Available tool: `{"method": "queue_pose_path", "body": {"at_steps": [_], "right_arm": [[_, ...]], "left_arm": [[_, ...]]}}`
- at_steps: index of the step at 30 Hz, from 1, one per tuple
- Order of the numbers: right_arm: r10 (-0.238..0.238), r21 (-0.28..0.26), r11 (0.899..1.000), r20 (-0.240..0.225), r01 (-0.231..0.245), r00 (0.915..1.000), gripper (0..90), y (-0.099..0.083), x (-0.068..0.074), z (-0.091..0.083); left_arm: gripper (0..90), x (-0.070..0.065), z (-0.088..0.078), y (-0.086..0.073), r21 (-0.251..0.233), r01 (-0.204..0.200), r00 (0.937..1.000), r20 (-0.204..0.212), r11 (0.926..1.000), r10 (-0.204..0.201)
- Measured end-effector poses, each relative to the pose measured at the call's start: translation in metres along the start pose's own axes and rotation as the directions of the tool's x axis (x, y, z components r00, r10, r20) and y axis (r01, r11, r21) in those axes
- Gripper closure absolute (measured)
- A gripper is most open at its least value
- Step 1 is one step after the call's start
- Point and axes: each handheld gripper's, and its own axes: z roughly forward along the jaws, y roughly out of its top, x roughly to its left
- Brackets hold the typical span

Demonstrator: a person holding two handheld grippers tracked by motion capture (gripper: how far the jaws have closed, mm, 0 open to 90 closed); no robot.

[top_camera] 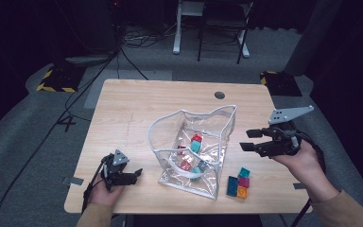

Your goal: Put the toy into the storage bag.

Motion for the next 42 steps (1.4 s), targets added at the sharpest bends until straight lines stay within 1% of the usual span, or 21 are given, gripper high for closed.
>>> {"method": "queue_pose_path", "body": {"at_steps": [2,4,7,10,15,23,31,35,40,42], "right_arm": [[0.001,0.006,1.0,0.013,-0.001,0.9999,42.7,-0.005,-0.003,-0.002],[0.012,0.007,1.0,0.02,-0.012,0.9997,42.7,-0.011,-0.005,-0.004],[0.023,0.018,1.0,0.032,-0.024,0.9992,42.7,-0.02,-0.008,-0.003],[0.026,0.039,0.999,0.052,-0.028,0.9983,42.4,-0.03,-0.009,0.002],[0.041,0.064,0.997,0.063,-0.045,0.9972,41.6,-0.047,-0.011,0.012],[0.078,0.088,0.993,0.077,-0.084,0.994,41.8,-0.077,-0.013,0.031],[0.107,0.142,0.983,0.073,-0.116,0.9916,42.5,-0.109,-0.012,0.059],[0.11,0.158,0.98,0.087,-0.123,0.9901,42.7,-0.12,-0.015,0.071],[0.119,0.172,0.976,0.099,-0.135,0.9879,42.5,-0.127,-0.022,0.083],[0.114,0.182,0.974,0.107,-0.132,0.9877,42.4,-0.13,-0.024,0.088]], "left_arm": [[20.1,0.0,0.0,0.0,0.0,0.0,1.0,0.0,1.0,0.0],[20.1,0.0,0.0,0.0,0.0,0.0,1.0,0.0,1.0,0.0],[20.1,0.0,0.0,0.0,0.0,0.0,1.0,0.0,1.0,0.0],[20.1,0.0,0.0,0.0,0.0,0.0,1.0,0.0,1.0,0.0],[20.1,0.0,0.0,0.0,0.0,0.0,1.0,0.0,1.0,0.0],[20.1,0.0,0.0,0.0,0.0,0.0,1.0,0.0,1.0,0.0],[20.1,0.0,0.0,0.0,0.0,0.0,1.0,0.0,1.0,0.0],[20.1,0.0,0.0,0.0,0.0,0.0,1.0,0.0,1.0,0.0],[20.1,0.0,0.0,0.0,0.0,0.0,1.0,0.0,1.0,0.0],[20.1,0.0,0.0,0.0,0.0,0.0,1.0,0.0,1.0,0.0]]}}
